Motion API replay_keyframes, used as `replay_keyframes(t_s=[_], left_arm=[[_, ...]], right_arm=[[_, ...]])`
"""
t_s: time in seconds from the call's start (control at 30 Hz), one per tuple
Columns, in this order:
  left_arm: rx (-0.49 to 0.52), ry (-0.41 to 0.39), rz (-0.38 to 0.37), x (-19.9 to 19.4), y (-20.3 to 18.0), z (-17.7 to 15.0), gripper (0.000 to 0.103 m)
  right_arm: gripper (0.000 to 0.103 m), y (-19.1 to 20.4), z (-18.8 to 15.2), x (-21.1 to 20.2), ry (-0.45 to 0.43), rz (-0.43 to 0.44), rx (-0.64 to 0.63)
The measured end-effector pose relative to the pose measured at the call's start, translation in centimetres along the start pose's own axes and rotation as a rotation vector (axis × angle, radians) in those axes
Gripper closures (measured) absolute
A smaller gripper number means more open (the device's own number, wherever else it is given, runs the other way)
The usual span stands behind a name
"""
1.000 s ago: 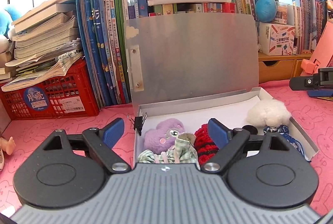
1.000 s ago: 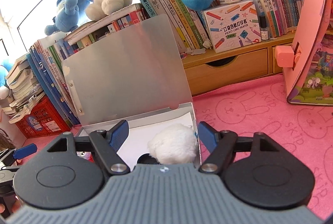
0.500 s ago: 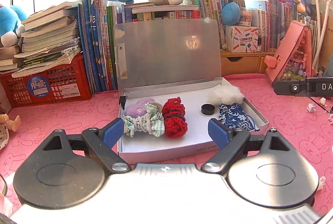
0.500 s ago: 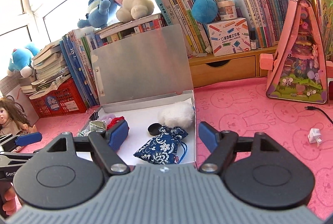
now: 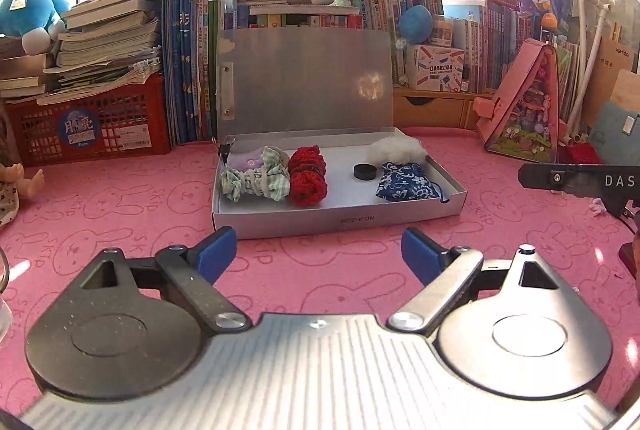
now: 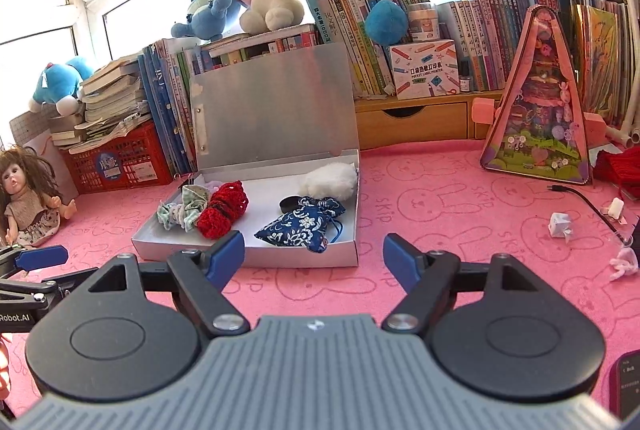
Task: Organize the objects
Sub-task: 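Withdraw the left tool to the folded white paper while the right tool approaches the black lens cap, then close the left tool on the folded white paper while the right tool grasps the black lens cap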
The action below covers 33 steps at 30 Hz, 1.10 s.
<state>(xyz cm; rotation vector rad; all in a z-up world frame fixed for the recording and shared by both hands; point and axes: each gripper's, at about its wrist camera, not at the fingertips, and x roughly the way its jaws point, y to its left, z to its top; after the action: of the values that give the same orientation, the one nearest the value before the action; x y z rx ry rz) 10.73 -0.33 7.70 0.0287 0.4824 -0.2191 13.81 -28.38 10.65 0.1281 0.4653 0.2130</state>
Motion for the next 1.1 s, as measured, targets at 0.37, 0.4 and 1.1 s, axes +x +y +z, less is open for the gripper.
replay_keyframes(t_s=[0.37, 0.4, 1.1], left_arm=[[-0.009, 0.015, 0.023, -0.6, -0.4, -4.8, 0.011], [-0.011, 0.018, 0.026, -0.6, -0.4, -5.1, 0.011], [-0.059, 0.024, 0.047, -1.0, -0.5, -9.2, 0.027]], right_arm=[[0.017, 1.1, -5.0, -1.7, 0.008, -0.037, -0.071], [0.017, 1.2, -5.4, -2.0, 0.006, -0.036, -0.071], [0.04, 3.9, -11.1, -3.9, 0.039, -0.035, -0.117]])
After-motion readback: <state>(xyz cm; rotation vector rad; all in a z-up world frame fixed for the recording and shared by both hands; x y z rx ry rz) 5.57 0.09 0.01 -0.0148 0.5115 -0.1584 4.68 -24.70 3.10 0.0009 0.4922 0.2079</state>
